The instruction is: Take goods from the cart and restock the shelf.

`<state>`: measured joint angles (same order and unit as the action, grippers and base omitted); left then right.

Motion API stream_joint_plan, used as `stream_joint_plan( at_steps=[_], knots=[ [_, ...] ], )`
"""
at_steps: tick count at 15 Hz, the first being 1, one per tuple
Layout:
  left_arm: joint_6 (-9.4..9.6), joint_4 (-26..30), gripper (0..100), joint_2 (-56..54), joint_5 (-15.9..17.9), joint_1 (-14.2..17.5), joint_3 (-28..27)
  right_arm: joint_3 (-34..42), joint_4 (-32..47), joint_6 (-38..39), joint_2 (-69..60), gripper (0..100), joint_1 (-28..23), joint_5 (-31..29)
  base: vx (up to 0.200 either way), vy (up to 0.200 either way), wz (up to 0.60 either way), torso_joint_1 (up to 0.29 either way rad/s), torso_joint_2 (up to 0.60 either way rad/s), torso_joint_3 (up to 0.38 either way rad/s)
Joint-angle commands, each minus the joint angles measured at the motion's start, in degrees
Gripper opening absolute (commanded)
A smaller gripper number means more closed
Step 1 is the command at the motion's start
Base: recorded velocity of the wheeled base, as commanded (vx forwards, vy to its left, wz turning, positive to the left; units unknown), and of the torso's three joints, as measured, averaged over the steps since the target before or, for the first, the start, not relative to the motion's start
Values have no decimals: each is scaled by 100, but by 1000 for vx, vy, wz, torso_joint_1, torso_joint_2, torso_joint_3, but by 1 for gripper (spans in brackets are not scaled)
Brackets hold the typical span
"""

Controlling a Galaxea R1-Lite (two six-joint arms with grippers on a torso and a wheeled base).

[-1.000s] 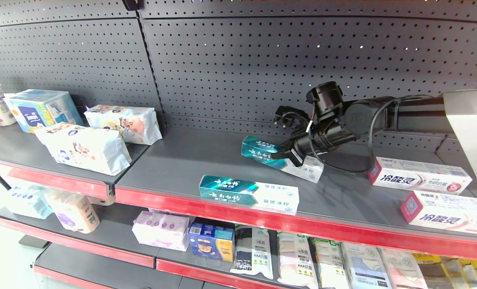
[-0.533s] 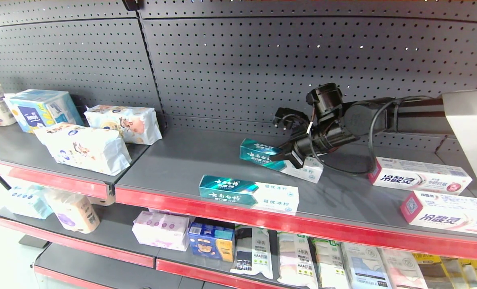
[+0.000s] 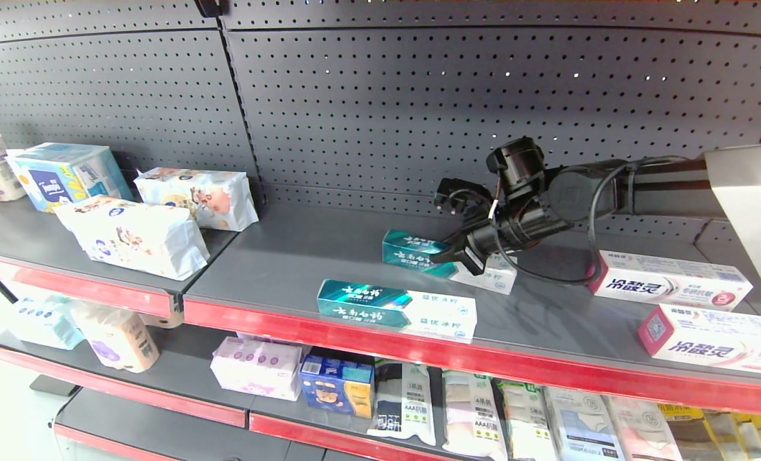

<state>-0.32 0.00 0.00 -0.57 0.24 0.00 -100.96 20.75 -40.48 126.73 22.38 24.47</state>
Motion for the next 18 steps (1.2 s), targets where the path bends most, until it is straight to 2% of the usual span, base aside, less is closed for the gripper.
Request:
stream_joint_plan(
  at_steps=[1, 2, 3, 12, 18],
  knots=[
    [-3, 0, 100, 0, -4, 2, 0, -2, 8, -3, 9, 0, 38, 5, 0, 0, 0, 0, 0, 0],
    [-3, 0, 100, 0, -4, 2, 0, -2, 8, -3, 18, 0, 38, 5, 0, 0, 0, 0, 0, 0],
    [-3, 0, 100, 0, -4, 2, 0, -2, -1, -3, 18, 100, 38, 5, 0, 0, 0, 0, 0, 0],
    [-3, 0, 100, 0, -4, 2, 0, -46, -45, 93, -52, 100, -120, -3, 0, 0, 0, 0, 0, 0],
    [-3, 0, 100, 0, -4, 2, 0, -38, -45, 489, -184, 100, -419, 23, 0, 0, 0, 0, 0, 0]
  ],
)
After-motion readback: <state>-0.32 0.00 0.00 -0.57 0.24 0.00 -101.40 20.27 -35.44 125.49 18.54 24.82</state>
